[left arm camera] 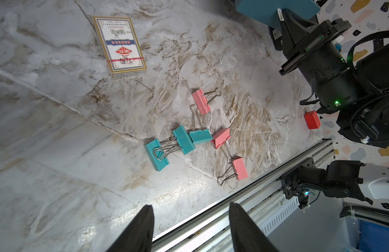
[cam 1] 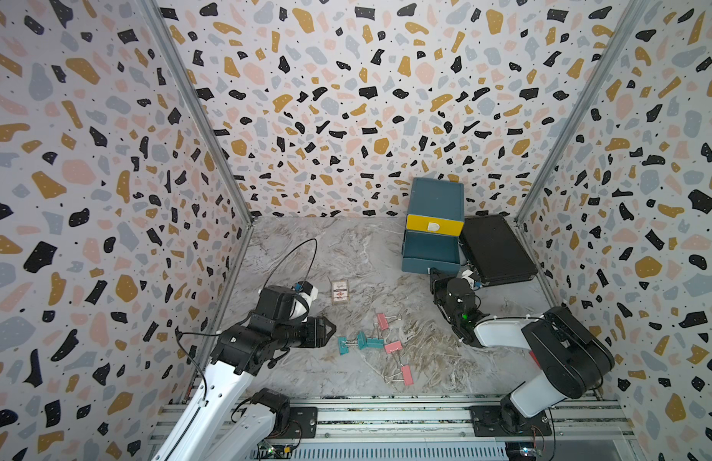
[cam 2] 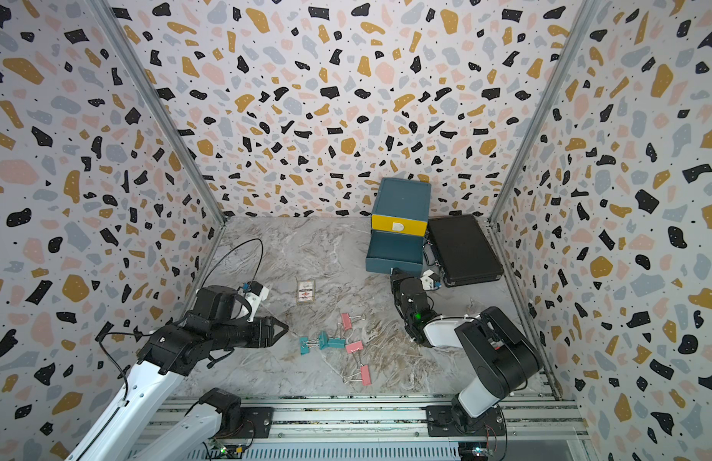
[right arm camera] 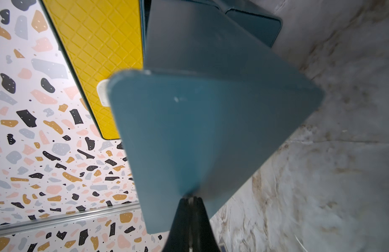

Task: Put the binder clips in the drawer according to color
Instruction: Open the drawer in the storage box.

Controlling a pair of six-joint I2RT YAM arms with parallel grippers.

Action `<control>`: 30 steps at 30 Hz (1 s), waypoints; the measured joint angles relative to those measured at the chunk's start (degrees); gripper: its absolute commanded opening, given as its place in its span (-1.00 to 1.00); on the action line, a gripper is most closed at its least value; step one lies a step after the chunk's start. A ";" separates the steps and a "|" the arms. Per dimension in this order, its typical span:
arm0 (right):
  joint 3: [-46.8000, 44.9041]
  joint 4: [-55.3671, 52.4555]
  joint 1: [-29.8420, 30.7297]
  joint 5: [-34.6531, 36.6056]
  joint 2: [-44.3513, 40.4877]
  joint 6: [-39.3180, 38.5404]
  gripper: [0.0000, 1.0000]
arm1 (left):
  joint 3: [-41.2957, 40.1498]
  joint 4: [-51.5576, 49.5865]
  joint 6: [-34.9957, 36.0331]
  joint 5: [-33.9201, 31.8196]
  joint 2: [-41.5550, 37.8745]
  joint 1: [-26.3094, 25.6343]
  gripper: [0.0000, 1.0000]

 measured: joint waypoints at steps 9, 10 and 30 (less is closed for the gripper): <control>-0.35 -2.86 0.44 0.17 -0.52 0.13 -1.00 | 0.00 0.00 -0.02 -0.09 0.00 0.00 0.18; -0.28 -2.89 0.44 0.17 0.09 0.24 -1.00 | 0.00 0.00 -0.02 -0.15 0.00 0.00 0.18; 2.64 -12.13 0.44 -2.16 -1.97 -1.66 0.26 | 0.00 0.00 -0.04 -0.28 0.04 0.00 0.31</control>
